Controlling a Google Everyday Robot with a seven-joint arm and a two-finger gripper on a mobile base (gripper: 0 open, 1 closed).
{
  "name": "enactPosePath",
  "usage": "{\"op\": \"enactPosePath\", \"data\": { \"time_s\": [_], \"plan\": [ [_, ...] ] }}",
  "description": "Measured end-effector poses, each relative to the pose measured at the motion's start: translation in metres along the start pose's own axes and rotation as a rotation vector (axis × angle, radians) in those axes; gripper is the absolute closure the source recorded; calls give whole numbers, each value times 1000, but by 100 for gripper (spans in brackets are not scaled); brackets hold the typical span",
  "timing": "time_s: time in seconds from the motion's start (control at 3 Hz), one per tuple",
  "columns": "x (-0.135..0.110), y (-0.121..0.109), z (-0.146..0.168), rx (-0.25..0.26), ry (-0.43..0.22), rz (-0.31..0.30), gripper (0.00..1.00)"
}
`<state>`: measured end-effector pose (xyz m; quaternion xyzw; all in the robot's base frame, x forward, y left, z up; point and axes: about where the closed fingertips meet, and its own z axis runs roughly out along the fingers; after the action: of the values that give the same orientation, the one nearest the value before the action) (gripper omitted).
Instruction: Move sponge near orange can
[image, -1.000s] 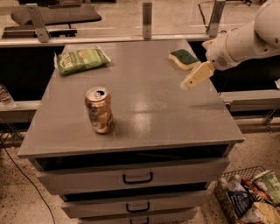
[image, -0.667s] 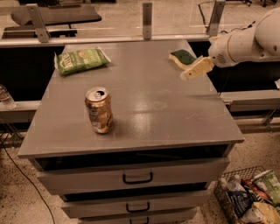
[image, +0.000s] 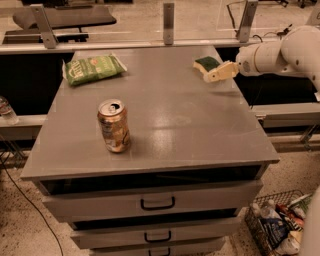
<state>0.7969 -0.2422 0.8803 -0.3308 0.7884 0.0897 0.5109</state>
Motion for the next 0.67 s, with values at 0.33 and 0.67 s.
{"op": "enactPosePath", "data": {
  "time_s": [0.33, 0.67],
  "plan": [
    [12, -14, 24, 3, 11, 78, 0],
    [15, -17, 41, 0, 21, 136, 18]
  ]
}}
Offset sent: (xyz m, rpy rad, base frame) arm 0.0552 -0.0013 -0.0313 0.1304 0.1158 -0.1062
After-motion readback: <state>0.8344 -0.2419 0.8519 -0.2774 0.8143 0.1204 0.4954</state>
